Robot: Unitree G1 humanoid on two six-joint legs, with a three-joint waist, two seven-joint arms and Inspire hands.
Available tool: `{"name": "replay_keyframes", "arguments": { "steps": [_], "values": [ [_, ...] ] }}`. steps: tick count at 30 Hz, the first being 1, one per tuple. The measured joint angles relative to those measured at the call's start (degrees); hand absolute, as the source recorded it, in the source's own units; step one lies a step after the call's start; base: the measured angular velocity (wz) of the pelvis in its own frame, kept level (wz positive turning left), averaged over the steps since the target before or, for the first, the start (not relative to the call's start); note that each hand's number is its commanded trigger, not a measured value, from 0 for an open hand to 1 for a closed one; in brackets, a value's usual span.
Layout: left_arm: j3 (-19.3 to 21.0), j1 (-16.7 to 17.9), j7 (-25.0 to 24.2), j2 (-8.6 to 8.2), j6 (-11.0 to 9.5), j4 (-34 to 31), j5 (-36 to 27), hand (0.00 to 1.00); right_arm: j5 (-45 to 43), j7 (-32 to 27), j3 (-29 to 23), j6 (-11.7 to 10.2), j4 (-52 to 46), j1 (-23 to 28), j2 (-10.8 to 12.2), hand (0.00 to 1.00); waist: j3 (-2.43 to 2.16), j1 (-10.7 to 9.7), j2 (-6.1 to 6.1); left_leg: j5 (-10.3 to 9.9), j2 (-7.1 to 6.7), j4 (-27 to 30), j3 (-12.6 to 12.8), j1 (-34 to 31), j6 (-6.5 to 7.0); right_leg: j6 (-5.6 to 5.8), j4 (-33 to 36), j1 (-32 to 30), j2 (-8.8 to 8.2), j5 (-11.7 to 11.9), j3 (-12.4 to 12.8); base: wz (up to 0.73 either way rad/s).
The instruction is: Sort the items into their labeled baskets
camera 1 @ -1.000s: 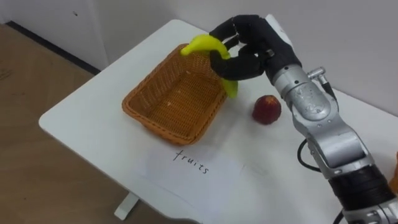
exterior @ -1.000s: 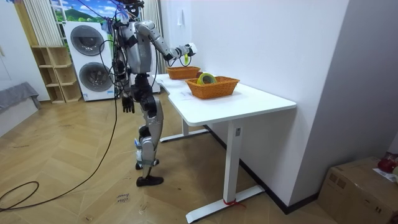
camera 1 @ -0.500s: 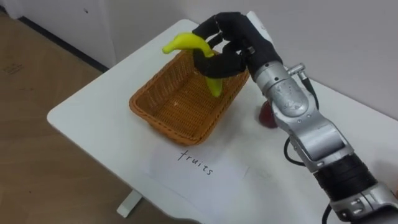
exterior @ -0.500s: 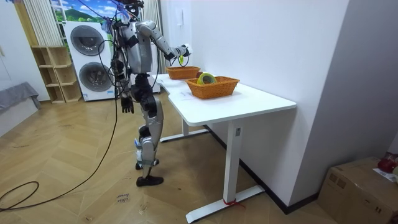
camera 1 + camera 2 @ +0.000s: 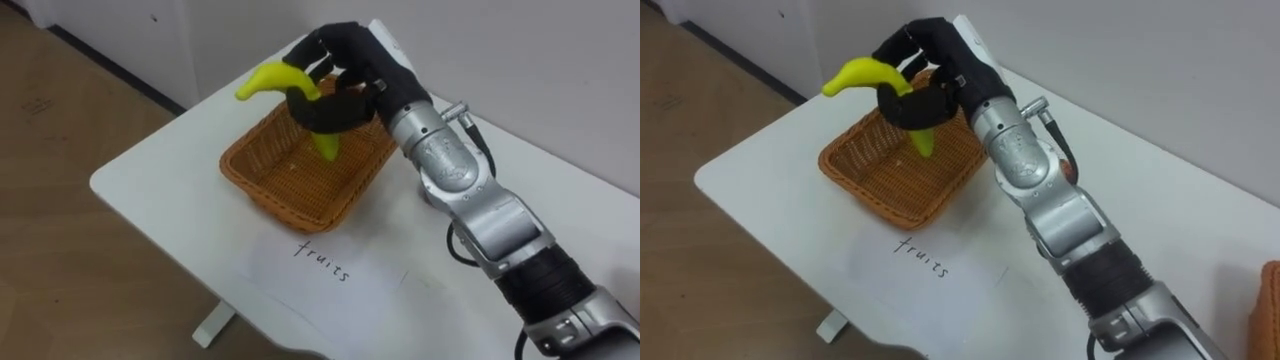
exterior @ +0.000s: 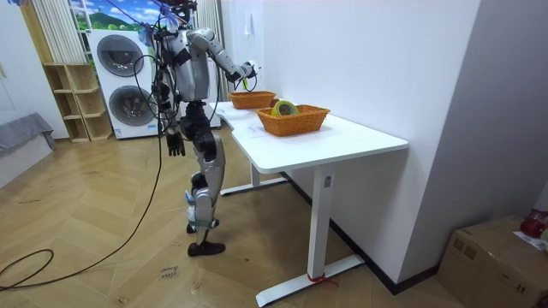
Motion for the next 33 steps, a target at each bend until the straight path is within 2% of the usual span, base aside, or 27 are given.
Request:
{"name": "replay_keyframes", "arguments": {
  "steps": [2, 3, 8, 33],
  "values": [
    [0.0, -0.1, -0.1, 0.00, 0.0, 0.0, 0.1, 0.00, -1.3, 0.0, 0.0, 0.0, 0.0, 0.0, 0.0, 0.03, 0.00, 0.0, -0.17, 0.0, 0.02, 0.0, 0.0, 0.0, 0.00, 0.00, 0.0, 0.0, -0.02, 0.0, -0.4, 0.00],
    [0.0, -0.2, -0.1, 0.00, 0.0, 0.0, 0.1, 0.00, -1.9, 0.0, 0.0, 0.0, 0.1, 0.0, 0.0, 0.00, 0.02, 0.0, -0.33, 0.0, 0.03, 0.0, 0.0, 0.0, 0.00, 0.00, 0.0, 0.0, -0.01, 0.0, -0.4, 0.00],
    [0.0, -0.1, -0.2, -0.04, 0.0, 0.0, 1.1, 0.00, -2.2, 0.0, 0.0, 0.0, 1.1, 0.0, 0.0, 0.00, 0.00, 0.0, -0.84, 0.0, 0.01, 0.0, 0.0, 0.0, 0.00, 0.00, 0.0, 0.0, -0.02, 0.0, -0.4, 0.00],
    [0.0, -0.6, -0.8, -0.06, 0.0, 0.0, 1.0, 0.00, -0.9, -0.6, 0.0, 0.0, 3.6, 0.2, -0.1, 0.00, -0.04, -0.1, -0.89, 0.0, 0.01, 0.0, 0.1, 0.0, 0.01, 0.00, 0.0, 0.1, -0.03, 0.0, 0.0, 0.00]
  ]
}}
